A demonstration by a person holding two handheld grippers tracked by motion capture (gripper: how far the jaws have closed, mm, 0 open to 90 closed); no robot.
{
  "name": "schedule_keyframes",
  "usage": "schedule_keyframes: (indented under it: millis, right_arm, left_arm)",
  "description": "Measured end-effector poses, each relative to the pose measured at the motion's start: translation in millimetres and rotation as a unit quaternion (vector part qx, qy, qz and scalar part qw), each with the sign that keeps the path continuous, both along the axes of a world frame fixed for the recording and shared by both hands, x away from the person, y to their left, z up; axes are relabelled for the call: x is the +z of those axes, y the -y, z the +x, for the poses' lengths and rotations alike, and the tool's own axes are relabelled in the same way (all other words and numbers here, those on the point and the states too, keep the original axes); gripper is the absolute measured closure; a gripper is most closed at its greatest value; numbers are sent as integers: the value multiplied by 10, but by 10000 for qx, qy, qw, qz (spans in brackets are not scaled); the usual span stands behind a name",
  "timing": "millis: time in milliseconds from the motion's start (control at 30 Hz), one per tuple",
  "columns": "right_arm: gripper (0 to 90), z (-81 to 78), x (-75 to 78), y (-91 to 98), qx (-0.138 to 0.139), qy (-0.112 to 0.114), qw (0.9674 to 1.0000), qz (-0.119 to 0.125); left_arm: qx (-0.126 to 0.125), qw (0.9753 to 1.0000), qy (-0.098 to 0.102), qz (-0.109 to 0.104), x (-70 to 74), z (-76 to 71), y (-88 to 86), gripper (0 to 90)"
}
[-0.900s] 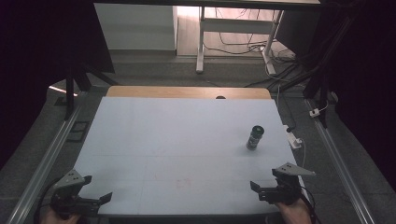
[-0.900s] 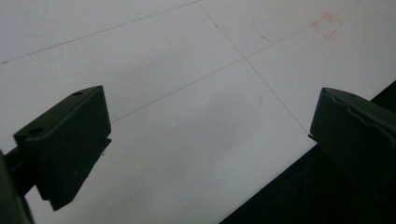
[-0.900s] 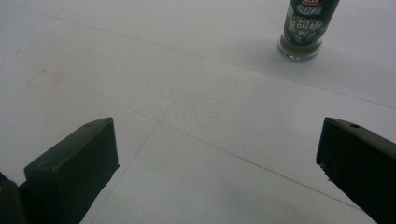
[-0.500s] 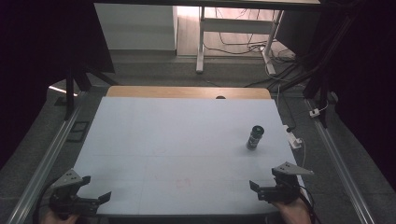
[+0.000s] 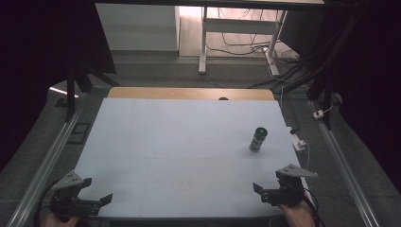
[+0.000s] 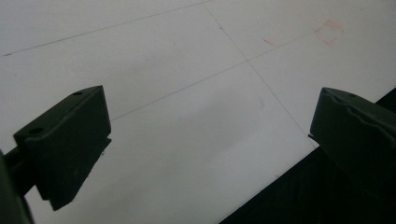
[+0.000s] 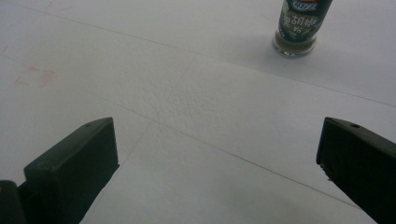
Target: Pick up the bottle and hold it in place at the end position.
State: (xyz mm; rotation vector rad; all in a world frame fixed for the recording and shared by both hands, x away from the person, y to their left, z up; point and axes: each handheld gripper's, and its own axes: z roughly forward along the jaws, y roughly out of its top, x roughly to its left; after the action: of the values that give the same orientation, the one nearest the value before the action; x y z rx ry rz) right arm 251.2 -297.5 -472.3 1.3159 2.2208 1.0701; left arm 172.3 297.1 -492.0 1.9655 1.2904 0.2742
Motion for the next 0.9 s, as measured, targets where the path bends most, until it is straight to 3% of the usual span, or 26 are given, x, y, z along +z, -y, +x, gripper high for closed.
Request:
schedule_keyframes:
  millis: [167, 300, 900]
  right_arm:
    - [0, -12, 15, -3, 3, 22, 10000, -16]
    - [0, 4, 60, -4, -16, 165, 9999, 19]
    - [0, 148, 43, -76, 221, 336, 9992, -65]
  left_arm:
    - [11, 10000, -19, -47, -2, 11, -7, 0]
    - [42, 10000, -19, -69, -2, 2, -14, 0]
    - [70, 9998, -57, -152, -7, -10, -39, 0]
